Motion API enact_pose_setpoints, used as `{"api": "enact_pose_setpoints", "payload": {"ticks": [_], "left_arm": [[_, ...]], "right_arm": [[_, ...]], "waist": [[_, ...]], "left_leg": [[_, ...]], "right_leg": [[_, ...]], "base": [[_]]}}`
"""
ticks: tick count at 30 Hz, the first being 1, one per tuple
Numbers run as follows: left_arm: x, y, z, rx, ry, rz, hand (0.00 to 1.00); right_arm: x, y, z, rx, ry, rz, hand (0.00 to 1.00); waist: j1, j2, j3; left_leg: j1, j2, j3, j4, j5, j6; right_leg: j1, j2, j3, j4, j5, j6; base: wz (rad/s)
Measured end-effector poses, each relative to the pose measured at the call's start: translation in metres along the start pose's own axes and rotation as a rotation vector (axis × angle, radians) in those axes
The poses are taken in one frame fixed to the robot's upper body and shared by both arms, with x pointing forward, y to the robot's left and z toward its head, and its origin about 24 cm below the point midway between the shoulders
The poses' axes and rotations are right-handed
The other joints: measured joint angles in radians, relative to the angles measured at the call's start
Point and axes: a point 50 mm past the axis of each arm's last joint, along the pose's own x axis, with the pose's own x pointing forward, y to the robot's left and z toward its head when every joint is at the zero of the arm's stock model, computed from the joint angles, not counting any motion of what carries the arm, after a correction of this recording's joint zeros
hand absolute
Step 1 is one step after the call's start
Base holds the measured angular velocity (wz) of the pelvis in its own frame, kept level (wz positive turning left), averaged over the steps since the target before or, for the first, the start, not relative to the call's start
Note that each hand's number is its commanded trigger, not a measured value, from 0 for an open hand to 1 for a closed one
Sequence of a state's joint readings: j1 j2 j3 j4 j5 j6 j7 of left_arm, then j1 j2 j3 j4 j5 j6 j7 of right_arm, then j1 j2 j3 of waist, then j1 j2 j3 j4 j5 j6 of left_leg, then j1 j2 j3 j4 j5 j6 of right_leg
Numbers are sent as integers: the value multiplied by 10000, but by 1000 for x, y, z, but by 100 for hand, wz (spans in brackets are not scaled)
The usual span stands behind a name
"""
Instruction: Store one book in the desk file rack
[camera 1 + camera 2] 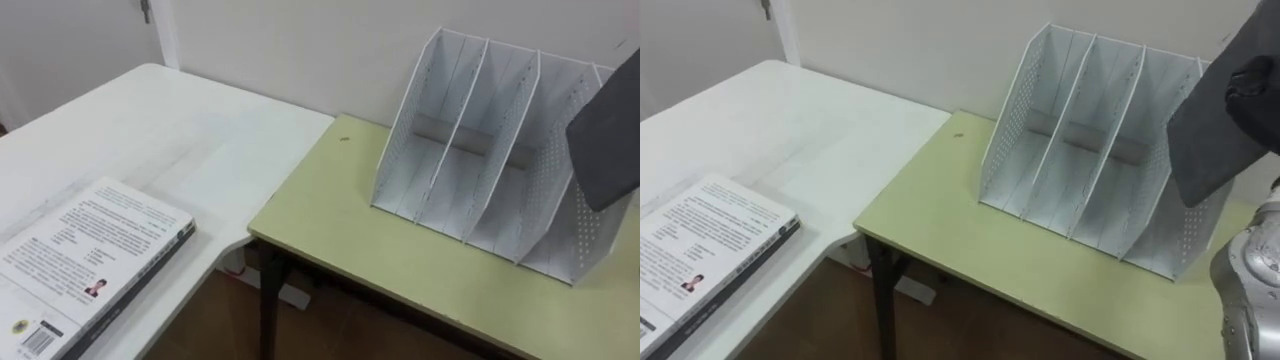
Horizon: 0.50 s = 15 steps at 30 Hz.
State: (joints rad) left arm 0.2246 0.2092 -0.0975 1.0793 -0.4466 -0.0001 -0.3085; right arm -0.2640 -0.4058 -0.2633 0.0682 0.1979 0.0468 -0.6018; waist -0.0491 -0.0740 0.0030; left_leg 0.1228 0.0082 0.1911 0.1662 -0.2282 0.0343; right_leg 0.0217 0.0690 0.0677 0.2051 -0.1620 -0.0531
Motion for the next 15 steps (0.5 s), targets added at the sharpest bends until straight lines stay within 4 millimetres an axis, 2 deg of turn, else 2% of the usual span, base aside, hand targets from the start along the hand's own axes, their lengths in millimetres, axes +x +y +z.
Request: {"api": "enact_pose_setpoints", "payload": {"ticks": [10,12,15], "left_arm": [[-1,3,2,-41,-18,108,0],[-1,3,2,-61,-25,115,0],[0,2,1,-85,22,94,0]], "right_arm": [[16,9,5,-228,120,80,100],[19,10,6,-238,150,60,100],[22,13,6,-234,238,133,100]], "waist": [[183,-105,30],[209,-99,20],[223,-49,-41]], "left_leg": [[0,-5,-35,1,0,0],[-1,-3,-36,1,0,0],[-1,1,-44,1,0,0]], "right_leg": [[36,-8,-46,-1,2,-2],[36,-9,-54,6,4,-5],[35,-22,-156,7,6,-10]], "base": [[1],[0],[0]]}}
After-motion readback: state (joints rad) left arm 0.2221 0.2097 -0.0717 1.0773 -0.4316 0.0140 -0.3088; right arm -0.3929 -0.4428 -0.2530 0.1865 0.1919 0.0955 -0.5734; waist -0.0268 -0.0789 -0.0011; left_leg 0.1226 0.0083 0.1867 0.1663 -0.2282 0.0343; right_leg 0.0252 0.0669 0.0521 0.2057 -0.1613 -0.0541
